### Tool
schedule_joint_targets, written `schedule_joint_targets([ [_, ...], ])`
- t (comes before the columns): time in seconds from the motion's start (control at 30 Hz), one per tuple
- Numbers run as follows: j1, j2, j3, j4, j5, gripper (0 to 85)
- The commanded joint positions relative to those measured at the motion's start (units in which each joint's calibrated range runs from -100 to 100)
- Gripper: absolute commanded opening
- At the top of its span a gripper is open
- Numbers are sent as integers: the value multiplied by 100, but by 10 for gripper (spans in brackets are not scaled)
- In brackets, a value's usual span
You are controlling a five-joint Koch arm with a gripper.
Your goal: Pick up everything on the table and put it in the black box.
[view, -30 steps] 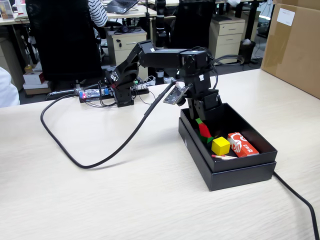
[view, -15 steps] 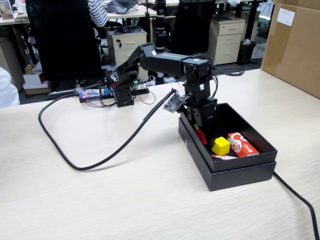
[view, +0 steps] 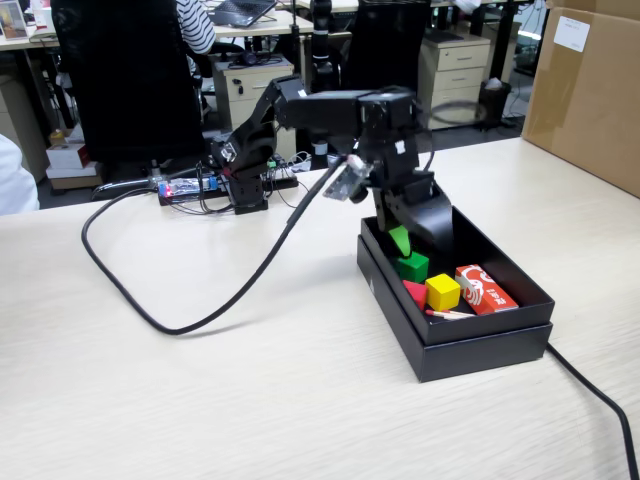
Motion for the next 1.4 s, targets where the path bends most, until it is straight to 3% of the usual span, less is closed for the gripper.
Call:
schedule_joint_targets([
  [0.0,-63,-1765,51,-23,-147,489],
  [0.47,-816,-6366,-2968,55,-259,496],
  [0.6,-977,-8328,-5597,953,-400,516],
  [0.9,-1084,-10852,-9097,2552,-479,516],
  [1.37,-1353,-11392,-11826,4046,-611,535],
])
